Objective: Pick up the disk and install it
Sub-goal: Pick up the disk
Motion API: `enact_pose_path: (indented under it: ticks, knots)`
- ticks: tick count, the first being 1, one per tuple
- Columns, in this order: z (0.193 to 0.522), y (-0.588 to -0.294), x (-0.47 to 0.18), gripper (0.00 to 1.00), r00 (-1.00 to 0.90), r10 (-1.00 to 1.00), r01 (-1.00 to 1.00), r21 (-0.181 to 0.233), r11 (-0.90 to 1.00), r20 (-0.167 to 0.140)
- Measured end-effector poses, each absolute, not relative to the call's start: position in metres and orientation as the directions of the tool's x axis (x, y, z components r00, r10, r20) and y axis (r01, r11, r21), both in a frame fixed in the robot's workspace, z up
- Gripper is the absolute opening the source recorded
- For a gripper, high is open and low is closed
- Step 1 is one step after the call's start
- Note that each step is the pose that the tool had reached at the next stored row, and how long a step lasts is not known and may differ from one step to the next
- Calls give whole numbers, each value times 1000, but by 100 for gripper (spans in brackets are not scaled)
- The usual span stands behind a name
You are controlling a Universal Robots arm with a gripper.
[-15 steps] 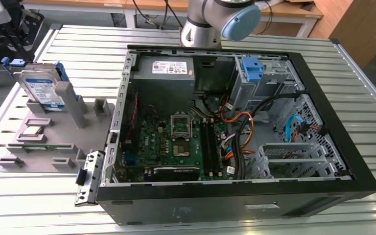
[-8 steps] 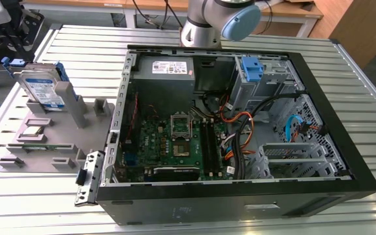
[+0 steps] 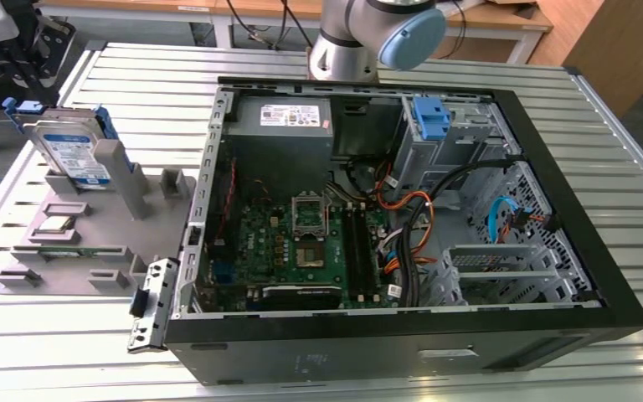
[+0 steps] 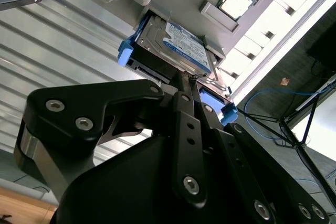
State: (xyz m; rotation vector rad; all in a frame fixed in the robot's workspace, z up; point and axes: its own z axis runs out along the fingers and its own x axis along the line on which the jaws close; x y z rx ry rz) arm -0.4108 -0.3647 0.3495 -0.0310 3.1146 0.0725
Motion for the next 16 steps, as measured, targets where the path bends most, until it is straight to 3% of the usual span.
enact_pose_path:
  ticks: [16]
  knots:
    - [349, -365, -411, 10, -997, -71, -72, 46, 996, -26]
